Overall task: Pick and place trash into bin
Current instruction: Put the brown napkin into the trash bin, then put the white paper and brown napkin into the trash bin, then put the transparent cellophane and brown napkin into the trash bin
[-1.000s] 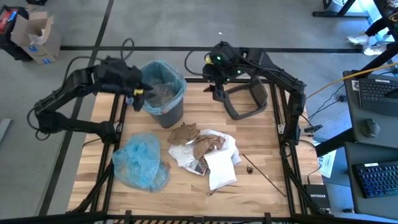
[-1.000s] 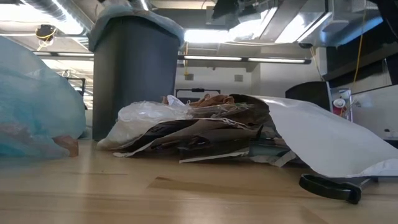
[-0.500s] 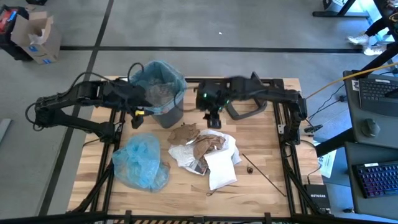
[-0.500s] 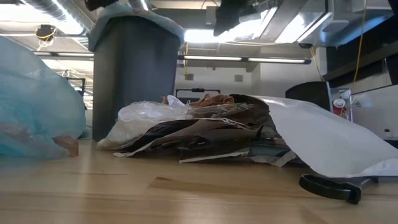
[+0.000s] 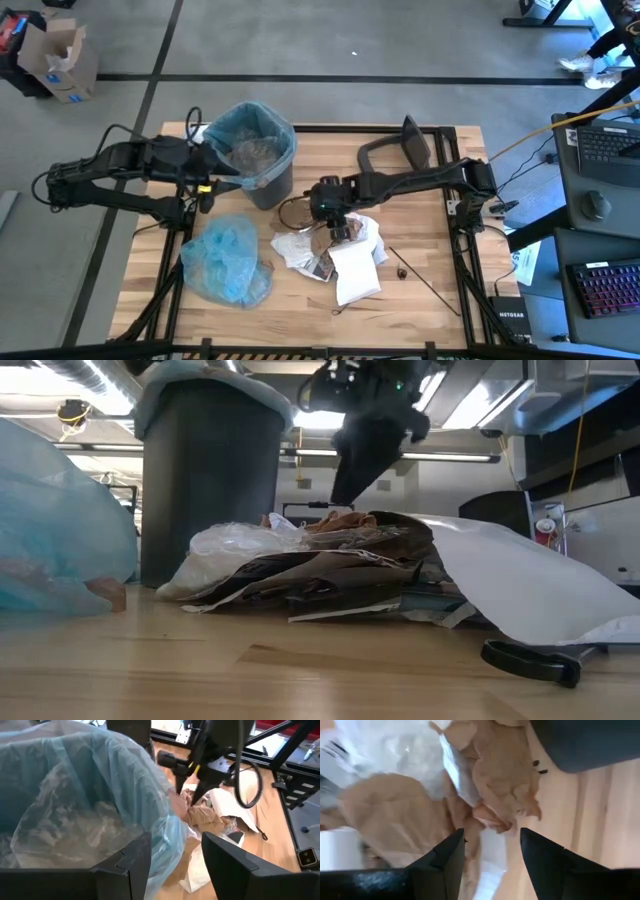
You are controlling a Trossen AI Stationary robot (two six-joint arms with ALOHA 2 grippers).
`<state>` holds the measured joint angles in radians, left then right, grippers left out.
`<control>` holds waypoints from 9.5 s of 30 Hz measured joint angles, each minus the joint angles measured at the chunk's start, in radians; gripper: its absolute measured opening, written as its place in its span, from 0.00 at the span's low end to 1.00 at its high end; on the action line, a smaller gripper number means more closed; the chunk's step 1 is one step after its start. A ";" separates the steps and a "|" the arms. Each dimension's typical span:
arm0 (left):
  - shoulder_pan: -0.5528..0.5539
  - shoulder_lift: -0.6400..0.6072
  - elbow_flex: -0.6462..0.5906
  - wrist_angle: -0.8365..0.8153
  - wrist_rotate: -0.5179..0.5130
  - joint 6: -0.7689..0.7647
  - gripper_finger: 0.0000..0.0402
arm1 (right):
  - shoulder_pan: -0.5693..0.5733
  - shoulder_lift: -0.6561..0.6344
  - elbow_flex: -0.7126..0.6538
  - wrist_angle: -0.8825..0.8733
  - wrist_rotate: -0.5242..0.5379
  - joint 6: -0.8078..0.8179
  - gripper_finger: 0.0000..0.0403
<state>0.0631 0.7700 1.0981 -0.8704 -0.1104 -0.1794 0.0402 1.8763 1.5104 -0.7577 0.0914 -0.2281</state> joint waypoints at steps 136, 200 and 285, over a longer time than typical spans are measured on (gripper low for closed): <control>0.213 0.104 -0.481 0.707 -0.018 0.009 0.41 | -0.060 -0.188 0.150 0.084 -0.067 0.147 0.60; 0.198 -0.273 -0.404 0.482 -0.035 -0.048 0.41 | -0.085 0.010 0.637 -0.047 0.032 -0.069 0.00; 0.258 0.114 0.031 0.311 -0.156 -0.035 0.41 | -0.329 0.159 0.834 0.056 0.151 0.041 0.46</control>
<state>0.3212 0.8841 1.1292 -0.5594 -0.2661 -0.2140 -0.2886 2.0352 2.3447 -0.7014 0.2424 -0.1870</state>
